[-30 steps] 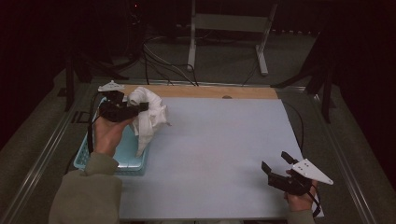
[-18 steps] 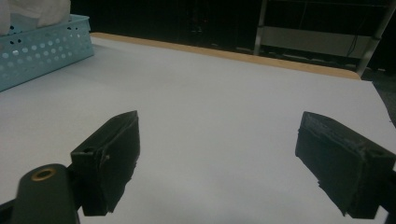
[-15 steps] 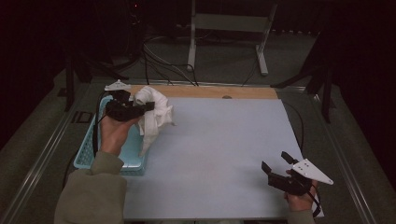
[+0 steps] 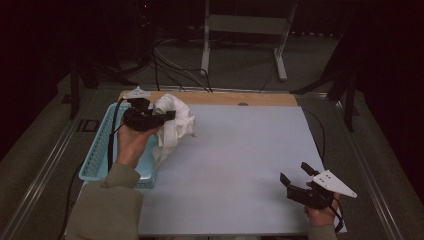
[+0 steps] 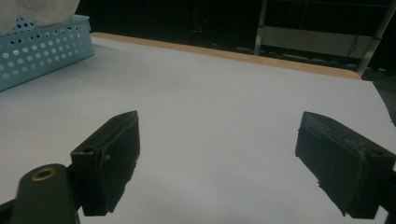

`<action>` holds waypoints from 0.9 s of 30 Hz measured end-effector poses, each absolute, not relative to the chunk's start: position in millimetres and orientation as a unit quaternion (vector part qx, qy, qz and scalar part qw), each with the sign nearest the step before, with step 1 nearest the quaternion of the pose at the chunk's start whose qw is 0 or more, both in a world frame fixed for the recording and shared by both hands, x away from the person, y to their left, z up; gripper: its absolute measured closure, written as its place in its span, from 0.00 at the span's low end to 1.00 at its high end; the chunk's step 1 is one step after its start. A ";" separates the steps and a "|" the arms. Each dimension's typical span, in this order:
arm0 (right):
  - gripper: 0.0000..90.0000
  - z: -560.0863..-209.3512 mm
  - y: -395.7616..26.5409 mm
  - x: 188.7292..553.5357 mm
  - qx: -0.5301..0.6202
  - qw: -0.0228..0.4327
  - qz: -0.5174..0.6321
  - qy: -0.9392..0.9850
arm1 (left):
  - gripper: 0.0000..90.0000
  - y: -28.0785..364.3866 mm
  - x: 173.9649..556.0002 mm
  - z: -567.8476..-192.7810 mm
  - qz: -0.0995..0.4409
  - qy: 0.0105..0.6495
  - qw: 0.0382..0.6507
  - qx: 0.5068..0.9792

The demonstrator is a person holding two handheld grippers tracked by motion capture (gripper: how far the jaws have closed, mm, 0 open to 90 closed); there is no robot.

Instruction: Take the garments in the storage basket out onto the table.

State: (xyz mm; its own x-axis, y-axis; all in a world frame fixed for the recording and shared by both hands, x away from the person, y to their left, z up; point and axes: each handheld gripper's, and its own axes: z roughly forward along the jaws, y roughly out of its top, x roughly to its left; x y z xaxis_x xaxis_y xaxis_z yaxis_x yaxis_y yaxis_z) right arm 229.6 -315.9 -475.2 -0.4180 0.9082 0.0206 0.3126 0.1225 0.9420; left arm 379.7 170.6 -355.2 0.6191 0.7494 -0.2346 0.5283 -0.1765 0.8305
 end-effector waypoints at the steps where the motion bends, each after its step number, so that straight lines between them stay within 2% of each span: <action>1: 0.15 -475.2 -315.9 229.6 0.446 0.304 0.490 0.685 | 0.76 169.1 379.8 -355.5 0.113 0.421 0.486 0.758; 27: 0.16 -475.0 -316.7 229.9 0.445 0.304 0.491 0.684 | 0.76 125.1 384.3 -368.4 0.084 0.397 0.490 0.771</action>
State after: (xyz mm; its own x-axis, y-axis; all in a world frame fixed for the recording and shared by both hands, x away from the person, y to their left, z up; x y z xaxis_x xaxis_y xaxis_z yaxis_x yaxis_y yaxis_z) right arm 229.9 -316.7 -475.0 -0.4183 0.9080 0.0213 0.3110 0.1212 0.9426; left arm 384.3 125.1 -368.4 0.6709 0.6948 -0.2591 0.5296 -0.2043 0.8233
